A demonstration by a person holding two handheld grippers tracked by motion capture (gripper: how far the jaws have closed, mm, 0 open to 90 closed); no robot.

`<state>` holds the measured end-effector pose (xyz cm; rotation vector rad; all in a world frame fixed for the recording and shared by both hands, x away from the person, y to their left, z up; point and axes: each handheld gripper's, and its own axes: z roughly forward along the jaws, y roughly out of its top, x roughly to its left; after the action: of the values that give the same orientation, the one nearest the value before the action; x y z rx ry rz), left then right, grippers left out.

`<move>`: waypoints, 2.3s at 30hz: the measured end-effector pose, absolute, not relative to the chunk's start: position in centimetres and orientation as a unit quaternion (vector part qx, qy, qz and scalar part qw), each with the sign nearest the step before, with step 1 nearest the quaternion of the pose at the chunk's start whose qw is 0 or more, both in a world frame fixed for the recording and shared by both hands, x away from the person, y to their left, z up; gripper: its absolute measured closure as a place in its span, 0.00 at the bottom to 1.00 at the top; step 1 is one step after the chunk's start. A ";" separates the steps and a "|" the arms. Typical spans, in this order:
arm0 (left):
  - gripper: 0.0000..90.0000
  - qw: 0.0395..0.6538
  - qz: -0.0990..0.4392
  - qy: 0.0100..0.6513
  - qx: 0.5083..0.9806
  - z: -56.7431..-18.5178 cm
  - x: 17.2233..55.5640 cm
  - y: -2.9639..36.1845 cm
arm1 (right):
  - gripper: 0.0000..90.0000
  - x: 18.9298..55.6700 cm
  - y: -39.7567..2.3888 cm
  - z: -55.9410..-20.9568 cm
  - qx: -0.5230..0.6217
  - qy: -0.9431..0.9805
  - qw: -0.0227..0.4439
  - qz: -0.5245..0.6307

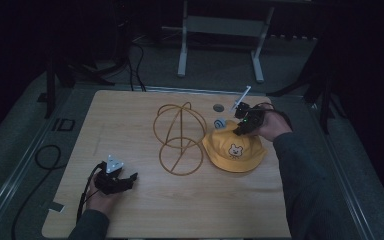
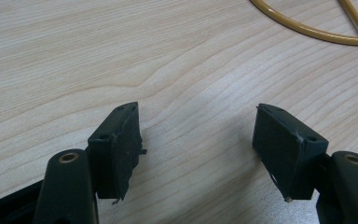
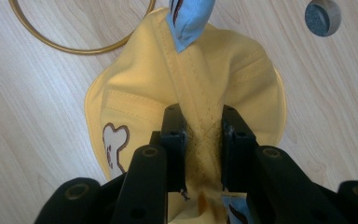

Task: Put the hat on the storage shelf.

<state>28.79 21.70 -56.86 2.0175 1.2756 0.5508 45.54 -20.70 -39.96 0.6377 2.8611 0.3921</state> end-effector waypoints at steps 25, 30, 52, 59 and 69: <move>0.36 0.339 0.211 0.490 0.775 -56.9 28.8 21.7 | 0.83 44.9 -21.1 -36.6 0.207 0.964 0.106 0.128; 0.36 0.340 0.211 0.490 0.775 -56.9 28.8 21.7 | 0.83 44.7 -21.1 -36.0 0.204 0.965 0.110 0.120; 0.36 0.339 0.211 0.490 0.775 -56.9 28.8 21.7 | 0.83 44.2 -21.3 -33.6 0.199 0.965 0.120 0.122; 0.36 0.339 0.211 0.490 0.775 -56.9 28.8 21.7 | 0.83 44.0 -21.7 -32.6 0.198 0.964 0.124 0.126; 0.36 0.339 0.211 0.490 0.775 -56.9 28.8 21.7 | 0.83 43.8 -22.4 -31.5 0.204 0.959 0.126 0.154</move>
<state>28.79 21.71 -56.86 2.0183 1.2757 0.5487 43.77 -22.37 -31.52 0.5939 2.7907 0.4477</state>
